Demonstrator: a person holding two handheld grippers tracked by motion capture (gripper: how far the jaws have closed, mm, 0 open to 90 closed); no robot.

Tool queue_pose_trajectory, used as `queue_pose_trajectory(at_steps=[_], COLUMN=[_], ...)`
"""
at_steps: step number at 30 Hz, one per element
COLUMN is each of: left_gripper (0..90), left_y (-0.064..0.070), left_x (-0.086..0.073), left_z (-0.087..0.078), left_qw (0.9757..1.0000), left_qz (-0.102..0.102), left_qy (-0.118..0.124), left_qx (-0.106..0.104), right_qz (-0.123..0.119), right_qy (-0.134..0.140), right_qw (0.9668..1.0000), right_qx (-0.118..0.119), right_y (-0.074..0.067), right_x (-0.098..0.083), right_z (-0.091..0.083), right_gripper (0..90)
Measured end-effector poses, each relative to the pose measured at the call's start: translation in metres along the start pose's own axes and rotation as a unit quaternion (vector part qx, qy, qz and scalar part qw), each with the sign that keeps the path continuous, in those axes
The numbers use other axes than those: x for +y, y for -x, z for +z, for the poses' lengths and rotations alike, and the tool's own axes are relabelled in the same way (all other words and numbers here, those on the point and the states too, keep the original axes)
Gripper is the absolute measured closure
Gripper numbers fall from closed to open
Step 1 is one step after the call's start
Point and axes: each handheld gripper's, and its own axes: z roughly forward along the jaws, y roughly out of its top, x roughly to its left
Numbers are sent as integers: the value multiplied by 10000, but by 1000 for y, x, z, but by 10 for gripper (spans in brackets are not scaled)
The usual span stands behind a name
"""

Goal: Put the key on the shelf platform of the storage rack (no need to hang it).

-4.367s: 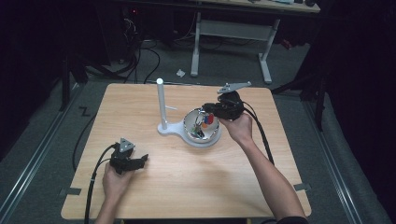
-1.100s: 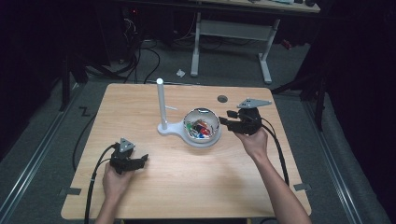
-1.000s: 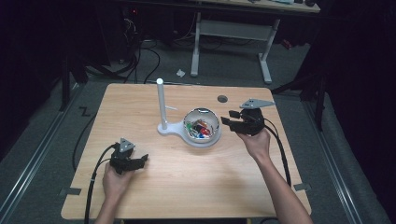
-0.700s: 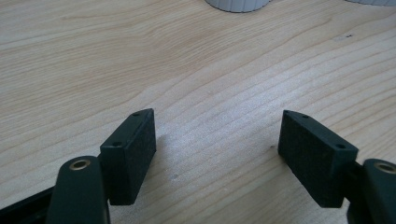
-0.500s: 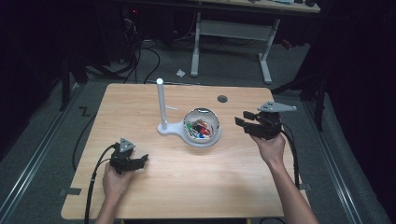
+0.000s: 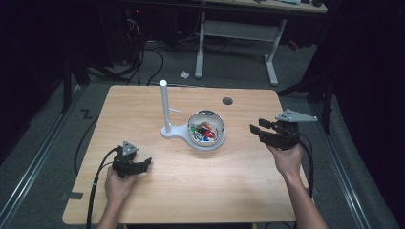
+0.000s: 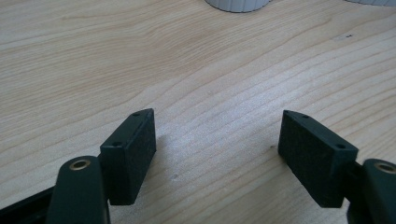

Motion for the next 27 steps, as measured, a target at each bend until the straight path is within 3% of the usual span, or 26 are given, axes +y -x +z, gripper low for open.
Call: queue_pose_trajectory(at_steps=[10, 27], left_gripper=[280, 281], left_y=[0, 0], left_x=[0, 0], left_z=[0, 0], left_qw=[10000, 10000], left_qz=[-16, -14], left_qy=[-2, -3], left_qx=[-3, -3], right_qz=[232, 297], right_qy=[94, 260], right_qw=[9996, 9992], right_qx=[-116, -100], right_y=[3, -3], right_x=[-20, -42], right_z=[-15, -25], right_gripper=[534, 537])
